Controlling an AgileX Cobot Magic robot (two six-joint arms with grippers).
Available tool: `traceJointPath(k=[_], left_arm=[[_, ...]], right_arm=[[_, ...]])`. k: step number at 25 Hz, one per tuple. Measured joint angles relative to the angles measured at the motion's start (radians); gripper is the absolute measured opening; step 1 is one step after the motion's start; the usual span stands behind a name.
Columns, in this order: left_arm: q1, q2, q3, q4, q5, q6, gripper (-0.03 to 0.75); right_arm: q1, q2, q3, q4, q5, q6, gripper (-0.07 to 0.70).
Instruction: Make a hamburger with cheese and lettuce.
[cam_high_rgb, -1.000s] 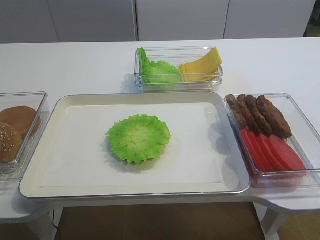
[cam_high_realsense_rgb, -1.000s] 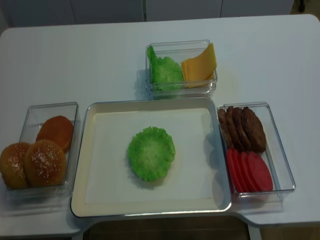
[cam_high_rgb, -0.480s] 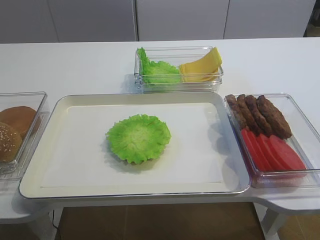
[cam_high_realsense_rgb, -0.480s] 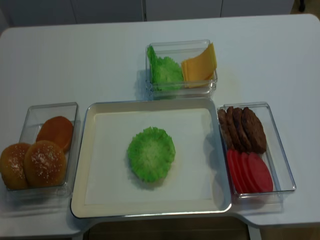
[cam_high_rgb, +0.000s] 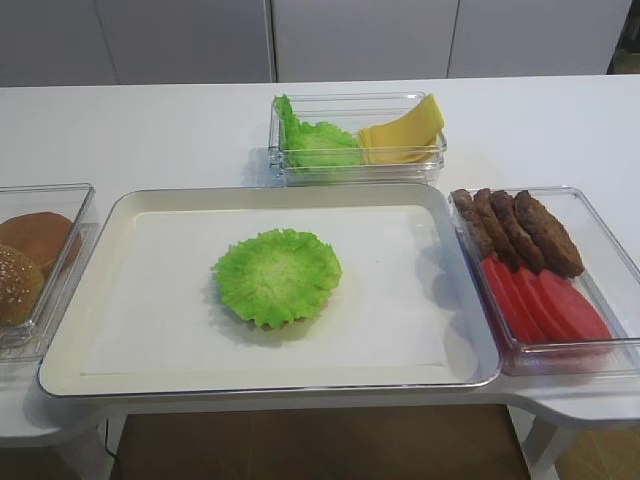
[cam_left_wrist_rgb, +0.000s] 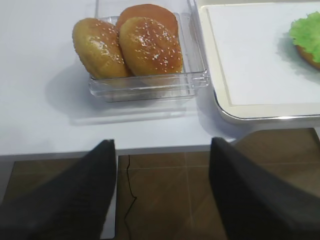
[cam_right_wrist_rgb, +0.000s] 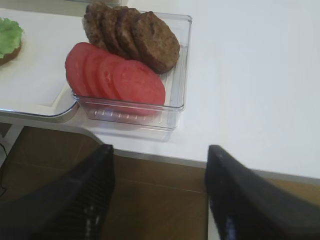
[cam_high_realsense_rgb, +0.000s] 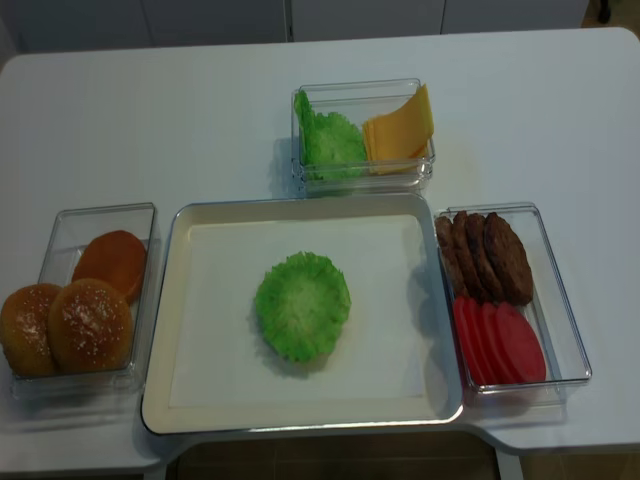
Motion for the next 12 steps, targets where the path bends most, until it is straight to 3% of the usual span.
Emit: traceJointPath(k=[12], left_arm=[[0.000, 0.000, 0.000, 0.000, 0.000, 0.000, 0.439]], right_arm=[[0.000, 0.000, 0.000, -0.002, 0.000, 0.000, 0.437]])
